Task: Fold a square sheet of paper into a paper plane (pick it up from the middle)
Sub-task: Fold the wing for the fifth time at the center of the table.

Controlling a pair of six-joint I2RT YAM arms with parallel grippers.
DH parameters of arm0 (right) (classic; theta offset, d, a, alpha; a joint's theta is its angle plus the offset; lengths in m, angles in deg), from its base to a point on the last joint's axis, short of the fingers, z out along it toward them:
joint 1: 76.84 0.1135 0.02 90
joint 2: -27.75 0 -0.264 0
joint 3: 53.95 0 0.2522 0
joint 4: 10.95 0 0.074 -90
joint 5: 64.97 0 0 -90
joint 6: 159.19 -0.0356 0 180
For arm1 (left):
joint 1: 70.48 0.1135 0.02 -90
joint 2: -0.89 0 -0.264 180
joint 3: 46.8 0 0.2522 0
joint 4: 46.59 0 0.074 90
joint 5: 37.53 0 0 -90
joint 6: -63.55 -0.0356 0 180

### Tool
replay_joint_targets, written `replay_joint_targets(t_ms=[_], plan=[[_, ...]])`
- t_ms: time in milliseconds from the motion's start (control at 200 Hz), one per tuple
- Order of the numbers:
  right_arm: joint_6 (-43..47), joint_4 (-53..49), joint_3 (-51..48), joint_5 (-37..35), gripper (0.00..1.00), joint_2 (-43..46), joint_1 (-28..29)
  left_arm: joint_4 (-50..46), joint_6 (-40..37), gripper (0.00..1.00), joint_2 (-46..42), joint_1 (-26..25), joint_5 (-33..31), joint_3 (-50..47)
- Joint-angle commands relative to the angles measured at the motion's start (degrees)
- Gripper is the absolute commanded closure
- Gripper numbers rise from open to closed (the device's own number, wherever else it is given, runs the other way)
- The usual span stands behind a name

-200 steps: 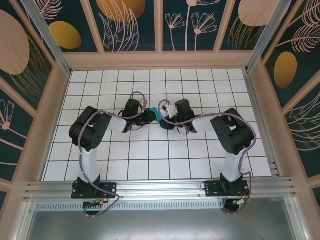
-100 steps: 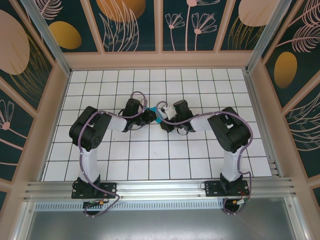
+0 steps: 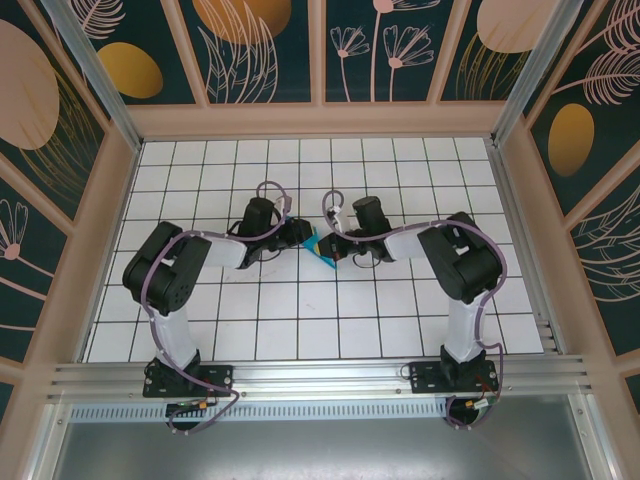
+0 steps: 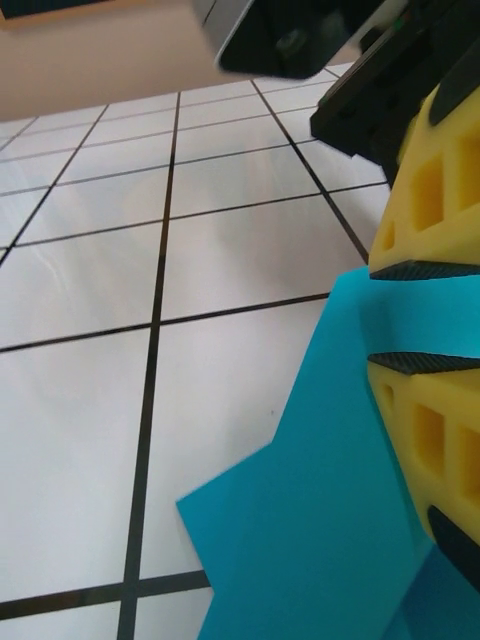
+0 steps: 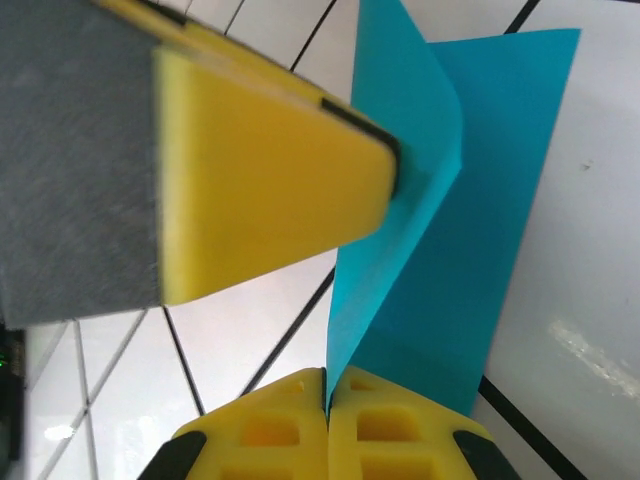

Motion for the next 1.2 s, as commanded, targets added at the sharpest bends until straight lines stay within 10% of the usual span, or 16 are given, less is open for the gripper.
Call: replay_joint_targets(t_ms=[0, 1196], plan=[[-8.28, 5.73, -1.02, 6.35, 1.00, -2.87, -1.45, 6.26, -0.08, 0.70, -1.09, 0.03, 2.40, -2.44], [-12.29, -18.37, 9.56, -5.95, 1.00, -12.67, -0.27, 7.30, -0.43, 0.83, 1.63, 0.04, -0.83, -5.94]])
